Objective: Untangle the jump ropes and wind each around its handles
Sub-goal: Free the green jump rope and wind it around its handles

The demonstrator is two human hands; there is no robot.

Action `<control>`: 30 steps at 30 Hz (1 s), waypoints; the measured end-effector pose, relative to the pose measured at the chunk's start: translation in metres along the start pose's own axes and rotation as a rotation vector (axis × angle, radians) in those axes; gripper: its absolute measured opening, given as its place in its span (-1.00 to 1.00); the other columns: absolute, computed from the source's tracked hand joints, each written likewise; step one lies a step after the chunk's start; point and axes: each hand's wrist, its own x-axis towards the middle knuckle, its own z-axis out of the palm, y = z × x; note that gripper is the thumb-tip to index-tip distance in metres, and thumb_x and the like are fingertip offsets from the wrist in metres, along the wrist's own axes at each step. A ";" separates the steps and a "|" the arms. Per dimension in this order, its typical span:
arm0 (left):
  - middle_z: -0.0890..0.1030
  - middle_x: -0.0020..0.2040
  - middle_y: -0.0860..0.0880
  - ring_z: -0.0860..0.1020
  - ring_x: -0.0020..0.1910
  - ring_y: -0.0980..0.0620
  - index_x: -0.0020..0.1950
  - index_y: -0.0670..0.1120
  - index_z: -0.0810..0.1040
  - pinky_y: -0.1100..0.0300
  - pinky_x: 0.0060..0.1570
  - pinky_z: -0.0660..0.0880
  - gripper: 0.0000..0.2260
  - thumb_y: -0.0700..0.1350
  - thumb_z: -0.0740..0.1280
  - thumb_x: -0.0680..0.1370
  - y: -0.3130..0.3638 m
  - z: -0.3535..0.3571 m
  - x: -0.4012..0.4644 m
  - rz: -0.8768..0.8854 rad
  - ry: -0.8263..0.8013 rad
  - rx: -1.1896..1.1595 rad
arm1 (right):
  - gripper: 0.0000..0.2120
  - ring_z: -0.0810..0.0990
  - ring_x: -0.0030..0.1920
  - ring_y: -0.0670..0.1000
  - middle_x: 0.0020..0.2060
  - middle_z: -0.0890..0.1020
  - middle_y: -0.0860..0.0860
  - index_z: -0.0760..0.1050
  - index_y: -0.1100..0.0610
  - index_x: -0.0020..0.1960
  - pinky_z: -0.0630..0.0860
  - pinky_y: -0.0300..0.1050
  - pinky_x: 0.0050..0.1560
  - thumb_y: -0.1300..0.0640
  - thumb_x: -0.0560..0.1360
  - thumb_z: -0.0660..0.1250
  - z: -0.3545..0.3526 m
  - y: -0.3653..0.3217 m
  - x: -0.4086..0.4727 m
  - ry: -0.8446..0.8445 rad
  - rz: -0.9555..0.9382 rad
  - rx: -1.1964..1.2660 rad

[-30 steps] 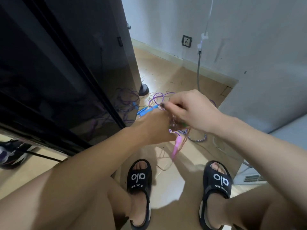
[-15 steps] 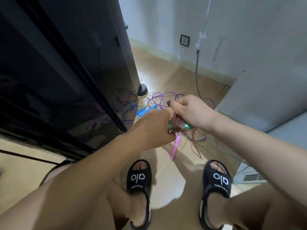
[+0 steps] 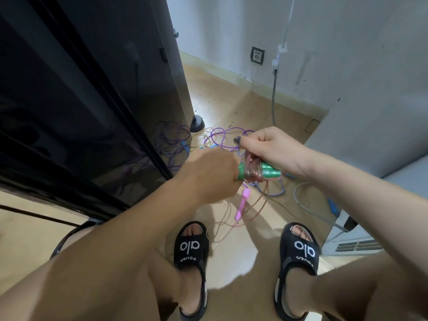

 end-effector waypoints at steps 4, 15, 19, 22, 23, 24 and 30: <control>0.30 -0.36 0.07 0.45 -0.21 -0.04 -0.14 0.04 0.41 0.14 -0.22 0.25 -0.84 0.07 0.23 0.59 0.008 -0.005 -0.006 0.090 0.095 -0.052 | -0.43 0.22 -0.37 0.05 -0.40 0.28 0.10 0.26 0.36 -0.32 0.17 -0.11 -0.36 -0.07 0.61 0.30 -0.007 0.006 -0.005 -0.122 0.004 -0.026; 0.38 -0.34 -0.09 0.31 -0.34 -0.06 -0.32 -0.12 0.36 0.10 -0.32 0.26 -0.76 -0.09 0.40 0.38 -0.027 0.004 0.033 -0.485 -0.099 -0.654 | -0.50 0.25 -0.40 0.02 -0.53 0.31 -0.05 0.17 0.07 -0.37 0.24 -0.06 -0.33 -0.15 0.67 0.02 0.046 0.011 -0.012 0.186 0.086 -0.210; 0.54 -0.17 -0.15 0.49 -0.16 -0.11 -0.23 -0.22 0.50 0.14 -0.24 0.39 -0.82 -0.15 0.36 0.51 -0.034 0.016 0.038 -0.529 -0.143 -0.406 | -0.52 0.34 -0.34 0.11 -0.47 0.34 -0.01 0.18 0.07 -0.33 0.32 0.00 -0.27 -0.16 0.68 -0.04 0.046 0.003 -0.022 0.115 -0.107 -0.661; 0.53 -0.07 -0.09 0.57 -0.02 -0.13 -0.25 -0.10 0.40 0.15 -0.15 0.45 -0.86 -0.23 0.25 0.51 -0.026 0.018 0.035 -0.574 -0.190 -0.244 | -0.55 0.35 -0.32 0.15 -0.46 0.35 -0.02 0.19 0.00 -0.31 0.31 0.00 -0.30 -0.18 0.67 -0.05 0.041 -0.006 -0.024 0.111 -0.276 -0.815; 0.53 -0.09 -0.06 0.56 -0.03 -0.11 -0.25 -0.07 0.38 0.15 -0.14 0.44 -0.85 -0.24 0.23 0.51 -0.022 0.017 0.033 -0.570 -0.209 -0.201 | -0.56 0.37 -0.32 0.15 -0.46 0.38 -0.02 0.24 0.01 -0.30 0.35 -0.01 -0.30 -0.19 0.67 -0.04 0.037 -0.009 -0.022 0.142 -0.310 -0.814; 0.51 -0.12 -0.02 0.54 -0.05 -0.08 -0.24 -0.06 0.37 0.16 -0.13 0.43 -0.84 -0.25 0.22 0.52 -0.016 0.016 0.030 -0.518 -0.218 -0.154 | -0.55 0.40 -0.32 0.14 -0.46 0.43 -0.01 0.30 0.03 -0.29 0.38 -0.01 -0.29 -0.19 0.66 -0.03 0.031 -0.011 -0.019 0.180 -0.327 -0.794; 0.58 0.04 -0.13 0.50 -0.10 -0.13 0.04 -0.10 0.46 0.12 -0.20 0.27 -0.88 -0.23 0.18 0.57 0.016 0.013 0.005 -0.051 -0.082 0.211 | -0.46 0.35 -0.35 0.18 -0.51 0.39 0.05 0.25 0.16 -0.35 0.38 0.01 -0.28 -0.21 0.63 0.13 -0.004 -0.019 0.002 0.309 -0.322 -0.743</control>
